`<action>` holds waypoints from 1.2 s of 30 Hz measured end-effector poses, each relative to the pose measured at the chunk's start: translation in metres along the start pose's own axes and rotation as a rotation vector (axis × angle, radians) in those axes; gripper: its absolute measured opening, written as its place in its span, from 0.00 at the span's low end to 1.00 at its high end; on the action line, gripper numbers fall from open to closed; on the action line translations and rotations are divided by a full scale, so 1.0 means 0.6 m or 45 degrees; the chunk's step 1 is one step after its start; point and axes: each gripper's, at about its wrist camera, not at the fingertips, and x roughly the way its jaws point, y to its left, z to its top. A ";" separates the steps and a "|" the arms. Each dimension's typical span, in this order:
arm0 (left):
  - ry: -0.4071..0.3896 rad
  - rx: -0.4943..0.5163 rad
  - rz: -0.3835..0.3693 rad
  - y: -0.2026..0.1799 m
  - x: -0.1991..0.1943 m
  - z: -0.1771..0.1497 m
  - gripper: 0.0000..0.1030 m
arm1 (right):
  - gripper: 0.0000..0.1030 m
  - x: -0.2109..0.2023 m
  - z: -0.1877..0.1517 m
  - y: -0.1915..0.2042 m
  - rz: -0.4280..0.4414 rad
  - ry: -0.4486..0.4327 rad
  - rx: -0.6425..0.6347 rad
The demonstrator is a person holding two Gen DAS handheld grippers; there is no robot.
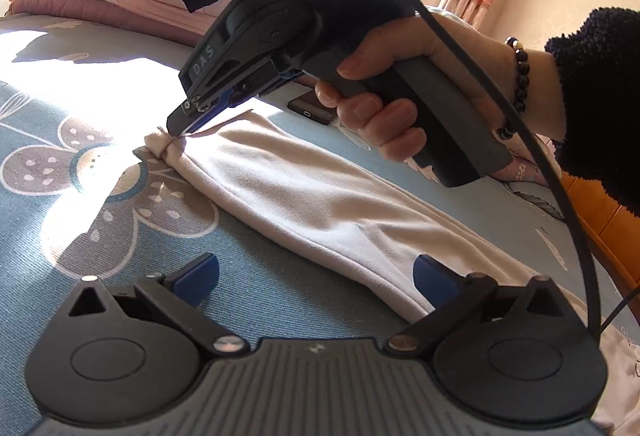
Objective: Fold clothes
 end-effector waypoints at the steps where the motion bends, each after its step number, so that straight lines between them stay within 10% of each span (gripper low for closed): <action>1: 0.002 0.001 0.003 0.000 0.000 -0.001 0.99 | 0.12 0.014 -0.004 0.007 0.000 0.025 -0.015; 21: -0.011 -0.040 0.047 0.007 -0.008 -0.002 0.99 | 0.20 0.022 0.019 -0.073 -0.216 0.040 0.083; 36: -0.198 -0.392 0.225 0.083 -0.046 0.014 1.00 | 0.19 -0.125 -0.218 -0.018 -0.141 0.126 0.216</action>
